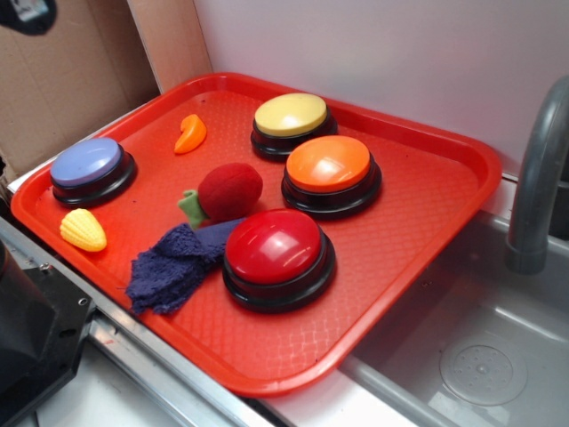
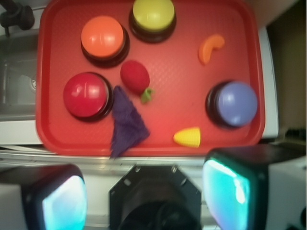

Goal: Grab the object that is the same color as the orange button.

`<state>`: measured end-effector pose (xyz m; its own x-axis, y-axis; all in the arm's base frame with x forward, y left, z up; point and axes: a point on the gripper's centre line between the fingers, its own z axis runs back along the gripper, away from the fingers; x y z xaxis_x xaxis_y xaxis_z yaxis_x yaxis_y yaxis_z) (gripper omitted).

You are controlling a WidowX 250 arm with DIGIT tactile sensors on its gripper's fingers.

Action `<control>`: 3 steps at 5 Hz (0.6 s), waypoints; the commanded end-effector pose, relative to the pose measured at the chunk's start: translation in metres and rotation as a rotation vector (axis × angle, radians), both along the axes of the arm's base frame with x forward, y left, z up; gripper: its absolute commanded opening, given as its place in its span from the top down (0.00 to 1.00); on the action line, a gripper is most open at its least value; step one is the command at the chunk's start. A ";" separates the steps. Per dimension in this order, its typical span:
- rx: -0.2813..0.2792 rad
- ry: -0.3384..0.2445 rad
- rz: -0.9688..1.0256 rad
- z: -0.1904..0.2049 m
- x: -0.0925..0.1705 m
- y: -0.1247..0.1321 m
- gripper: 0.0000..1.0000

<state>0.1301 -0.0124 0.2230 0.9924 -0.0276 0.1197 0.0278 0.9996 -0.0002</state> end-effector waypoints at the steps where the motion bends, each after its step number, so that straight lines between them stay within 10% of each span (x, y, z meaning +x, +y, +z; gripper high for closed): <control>1: 0.040 -0.115 -0.008 -0.020 0.037 0.021 0.00; 3: 0.067 -0.166 0.085 -0.063 0.077 0.053 0.00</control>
